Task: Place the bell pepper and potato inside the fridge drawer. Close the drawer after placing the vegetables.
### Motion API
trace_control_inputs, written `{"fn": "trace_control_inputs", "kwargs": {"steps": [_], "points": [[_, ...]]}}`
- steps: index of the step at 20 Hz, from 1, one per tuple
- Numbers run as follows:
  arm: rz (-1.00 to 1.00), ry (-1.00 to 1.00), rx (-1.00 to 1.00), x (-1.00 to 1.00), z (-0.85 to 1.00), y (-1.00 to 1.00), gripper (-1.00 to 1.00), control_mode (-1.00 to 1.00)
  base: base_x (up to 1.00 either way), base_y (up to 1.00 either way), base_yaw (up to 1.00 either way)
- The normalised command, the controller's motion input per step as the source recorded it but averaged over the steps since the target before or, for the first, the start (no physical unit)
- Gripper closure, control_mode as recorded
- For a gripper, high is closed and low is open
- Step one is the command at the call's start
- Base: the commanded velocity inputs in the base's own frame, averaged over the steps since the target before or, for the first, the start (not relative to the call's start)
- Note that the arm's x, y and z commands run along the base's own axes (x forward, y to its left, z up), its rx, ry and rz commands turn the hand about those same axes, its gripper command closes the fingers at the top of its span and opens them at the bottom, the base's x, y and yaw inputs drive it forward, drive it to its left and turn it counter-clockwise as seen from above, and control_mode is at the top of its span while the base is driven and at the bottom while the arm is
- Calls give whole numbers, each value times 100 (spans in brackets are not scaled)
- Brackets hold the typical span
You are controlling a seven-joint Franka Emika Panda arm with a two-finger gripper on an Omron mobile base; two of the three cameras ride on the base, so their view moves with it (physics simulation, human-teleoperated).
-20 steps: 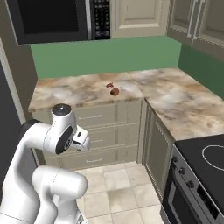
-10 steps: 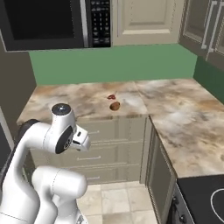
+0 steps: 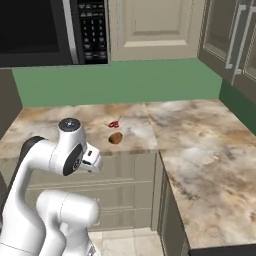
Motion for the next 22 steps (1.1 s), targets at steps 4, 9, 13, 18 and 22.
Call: {"fn": "trace_control_inputs", "kwargs": {"steps": [4,9,13,18,22], "points": [[0,0,0,0,0,0,-100,100,71,-9,0],[0,0,0,0,0,0,-100,100,60,-7,0],[0,0,0,0,0,0,-100,100,56,-15,0],[-2,2,3,32,0,-13,-100,-100,32,-17,0],[-22,11,1,87,-3,-2,-100,-100,0,0,0]]}}
